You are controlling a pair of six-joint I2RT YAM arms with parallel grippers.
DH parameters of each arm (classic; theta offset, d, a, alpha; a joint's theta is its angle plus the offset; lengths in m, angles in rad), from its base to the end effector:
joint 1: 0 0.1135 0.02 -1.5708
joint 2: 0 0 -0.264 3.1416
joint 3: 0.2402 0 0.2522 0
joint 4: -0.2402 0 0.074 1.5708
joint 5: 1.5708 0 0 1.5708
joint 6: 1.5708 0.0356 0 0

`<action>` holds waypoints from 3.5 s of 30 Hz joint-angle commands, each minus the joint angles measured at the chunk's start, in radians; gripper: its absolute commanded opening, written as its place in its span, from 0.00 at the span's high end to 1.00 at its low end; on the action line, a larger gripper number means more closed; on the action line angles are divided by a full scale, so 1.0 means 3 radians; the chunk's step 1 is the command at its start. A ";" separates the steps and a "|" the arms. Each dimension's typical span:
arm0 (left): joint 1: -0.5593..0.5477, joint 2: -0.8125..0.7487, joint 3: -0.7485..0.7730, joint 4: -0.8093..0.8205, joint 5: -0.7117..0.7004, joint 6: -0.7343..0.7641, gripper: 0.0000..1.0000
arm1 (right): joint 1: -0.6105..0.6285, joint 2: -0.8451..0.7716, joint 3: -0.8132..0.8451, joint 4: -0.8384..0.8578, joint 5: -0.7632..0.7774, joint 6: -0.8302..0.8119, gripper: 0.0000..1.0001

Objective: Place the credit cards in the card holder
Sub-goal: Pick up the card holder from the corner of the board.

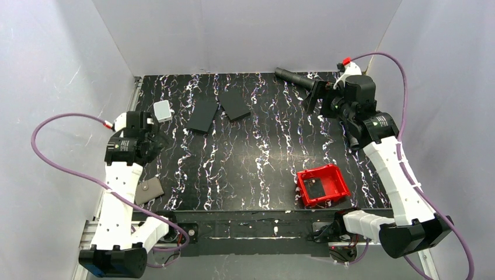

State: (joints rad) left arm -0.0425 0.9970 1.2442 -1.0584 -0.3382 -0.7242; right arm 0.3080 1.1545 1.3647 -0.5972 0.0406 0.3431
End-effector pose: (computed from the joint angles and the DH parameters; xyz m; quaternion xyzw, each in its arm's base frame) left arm 0.1740 0.0044 0.3753 -0.3648 0.8420 0.0083 0.3974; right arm 0.2308 0.0719 0.4234 0.0259 0.8294 0.1624 0.5339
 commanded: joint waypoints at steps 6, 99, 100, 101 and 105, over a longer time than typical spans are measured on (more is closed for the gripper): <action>0.0857 -0.0170 -0.0742 -0.0172 0.0031 -0.1185 0.01 | -0.0009 0.0067 0.0015 0.0275 -0.0660 0.0073 0.00; 0.1811 0.0821 -0.1509 0.1258 0.1705 -0.0576 1.00 | 0.0946 0.0659 -0.0104 0.0253 -0.0152 0.0011 0.00; 0.1666 0.0814 -0.1509 0.1262 0.1694 -0.0617 1.00 | 0.0991 0.0672 -0.0135 0.0280 -0.0155 0.0005 0.00; 0.1537 0.0807 -0.1506 0.1263 0.1671 -0.0656 1.00 | 0.1048 0.0695 -0.0171 0.0316 -0.0154 0.0003 0.00; 0.1124 0.0779 -0.1476 0.1263 0.1566 -0.0761 1.00 | 0.1290 0.0814 -0.0256 0.0398 -0.0009 -0.0043 0.00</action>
State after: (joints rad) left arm 0.3820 1.2514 0.7918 -0.6617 0.1452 -0.9184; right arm 0.6281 1.3617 1.3113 -0.5442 -0.0017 0.3580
